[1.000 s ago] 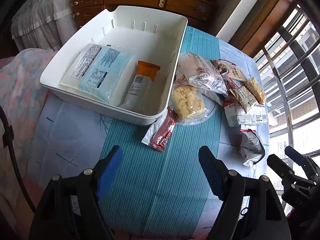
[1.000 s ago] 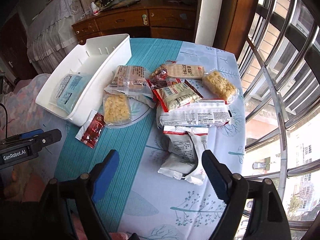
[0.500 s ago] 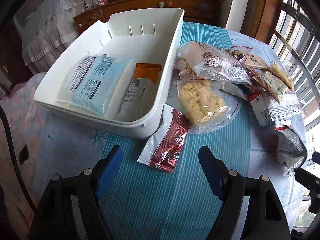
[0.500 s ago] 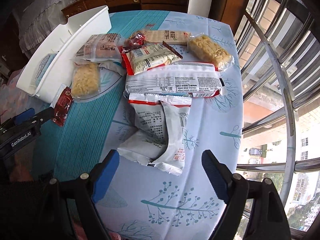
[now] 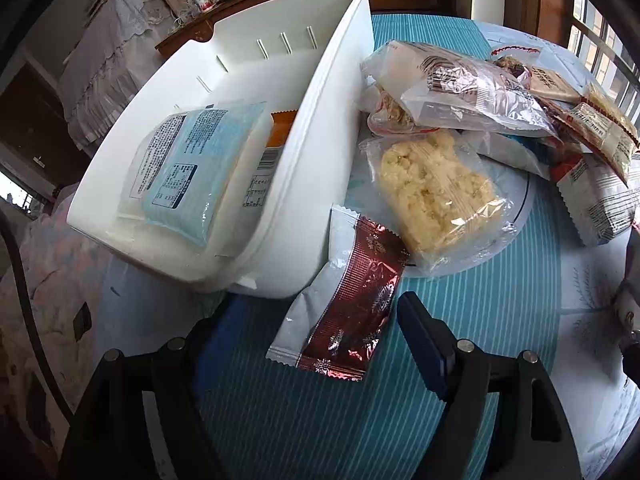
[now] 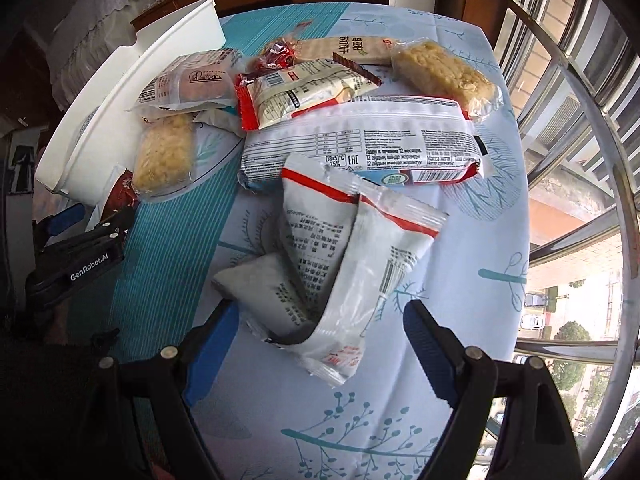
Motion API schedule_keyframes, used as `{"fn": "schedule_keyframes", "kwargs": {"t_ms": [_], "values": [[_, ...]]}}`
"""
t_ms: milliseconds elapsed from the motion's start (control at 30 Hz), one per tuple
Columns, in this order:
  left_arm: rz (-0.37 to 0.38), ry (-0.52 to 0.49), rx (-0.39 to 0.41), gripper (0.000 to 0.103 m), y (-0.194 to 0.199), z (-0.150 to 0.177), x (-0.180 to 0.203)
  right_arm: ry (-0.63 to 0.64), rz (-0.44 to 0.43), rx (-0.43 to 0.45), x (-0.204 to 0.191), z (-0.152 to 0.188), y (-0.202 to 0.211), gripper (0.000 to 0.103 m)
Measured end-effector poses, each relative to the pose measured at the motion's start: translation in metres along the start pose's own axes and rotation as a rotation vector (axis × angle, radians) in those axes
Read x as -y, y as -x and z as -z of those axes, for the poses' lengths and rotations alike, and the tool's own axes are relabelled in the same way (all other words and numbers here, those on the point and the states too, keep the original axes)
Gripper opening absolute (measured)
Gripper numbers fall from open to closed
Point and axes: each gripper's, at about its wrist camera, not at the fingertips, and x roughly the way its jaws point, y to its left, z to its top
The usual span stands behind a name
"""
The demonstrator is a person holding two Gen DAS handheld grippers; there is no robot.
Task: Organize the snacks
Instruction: 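Grasp the red-and-white foil bag with right tool while left tool grasps small sachet, then carry both held packets over the white tray and lower them inside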
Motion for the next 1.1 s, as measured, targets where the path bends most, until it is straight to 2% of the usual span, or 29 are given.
{"fn": "schedule_keyframes", "kwargs": {"t_ms": [433,633,833,867,900,967,1100], "values": [[-0.014,0.078,-0.031,0.077,-0.01,-0.008,-0.005,0.003,0.0,0.003,0.006,-0.01,-0.023,0.085],[0.031,0.146,-0.045,0.068,-0.01,-0.009,-0.011,0.024,-0.011,0.035,0.003,-0.012,-0.026,0.08],[0.062,0.194,-0.05,0.053,-0.008,-0.002,-0.016,0.047,-0.007,0.067,-0.005,-0.013,-0.024,0.073],[0.068,0.199,-0.05,0.047,-0.008,-0.001,-0.017,0.047,-0.006,0.071,-0.006,-0.013,-0.023,0.072],[0.078,0.206,-0.051,0.033,-0.008,0.001,-0.019,0.047,-0.006,0.075,-0.007,-0.012,-0.022,0.071],[0.096,0.209,-0.053,0.015,-0.008,0.002,-0.02,0.046,-0.004,0.082,-0.007,-0.011,-0.019,0.069],[0.107,0.202,-0.044,0.014,-0.005,0.006,-0.023,0.047,0.0,0.093,-0.006,-0.007,-0.015,0.067]]}}
